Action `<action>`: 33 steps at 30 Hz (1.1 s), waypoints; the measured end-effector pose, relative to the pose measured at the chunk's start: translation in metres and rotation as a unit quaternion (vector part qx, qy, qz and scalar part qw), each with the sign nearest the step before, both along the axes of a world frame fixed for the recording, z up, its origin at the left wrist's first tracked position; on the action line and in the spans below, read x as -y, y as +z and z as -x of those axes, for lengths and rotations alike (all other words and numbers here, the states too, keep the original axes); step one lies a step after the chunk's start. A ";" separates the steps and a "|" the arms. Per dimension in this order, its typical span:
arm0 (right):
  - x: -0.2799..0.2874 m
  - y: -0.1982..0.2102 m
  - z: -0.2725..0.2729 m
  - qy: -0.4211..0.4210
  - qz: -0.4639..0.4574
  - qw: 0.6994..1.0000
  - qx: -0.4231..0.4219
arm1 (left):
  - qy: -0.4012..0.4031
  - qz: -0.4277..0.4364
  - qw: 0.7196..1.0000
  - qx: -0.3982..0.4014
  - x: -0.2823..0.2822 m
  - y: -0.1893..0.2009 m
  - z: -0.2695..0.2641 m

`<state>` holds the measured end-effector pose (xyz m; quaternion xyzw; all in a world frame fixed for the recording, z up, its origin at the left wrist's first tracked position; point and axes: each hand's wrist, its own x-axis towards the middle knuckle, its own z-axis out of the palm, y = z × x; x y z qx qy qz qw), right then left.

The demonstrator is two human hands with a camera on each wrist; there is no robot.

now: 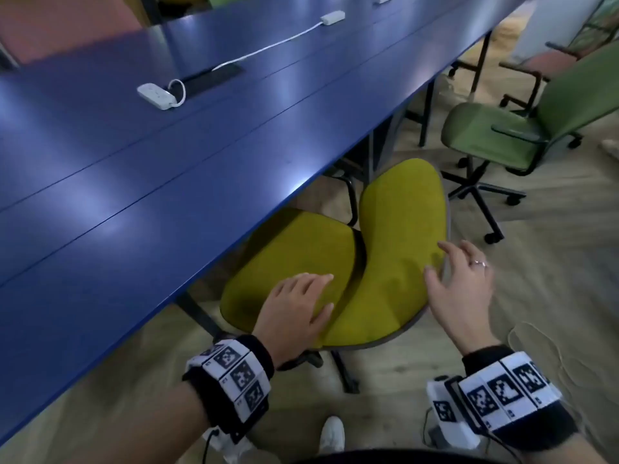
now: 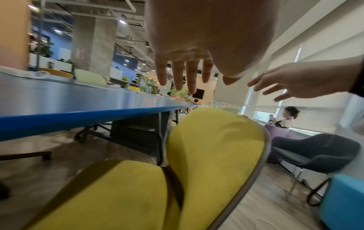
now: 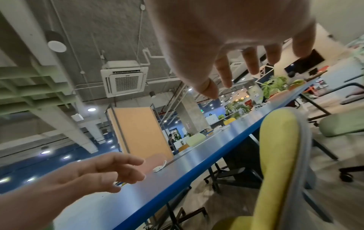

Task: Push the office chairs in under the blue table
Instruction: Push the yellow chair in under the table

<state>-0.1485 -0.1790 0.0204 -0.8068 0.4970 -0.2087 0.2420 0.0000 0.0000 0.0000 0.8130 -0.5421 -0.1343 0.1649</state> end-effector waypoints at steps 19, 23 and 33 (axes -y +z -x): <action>0.078 -0.047 -0.003 0.000 -0.233 0.972 0.022 | -0.130 -0.106 0.986 0.004 0.103 -0.031 0.053; 0.082 -0.051 -0.005 -0.014 -0.267 0.963 0.026 | -0.141 -0.144 0.979 -0.003 0.117 -0.036 0.058; 0.058 -0.055 -0.019 -0.033 -0.267 0.962 0.048 | -0.165 -0.231 0.954 -0.094 0.122 -0.025 0.042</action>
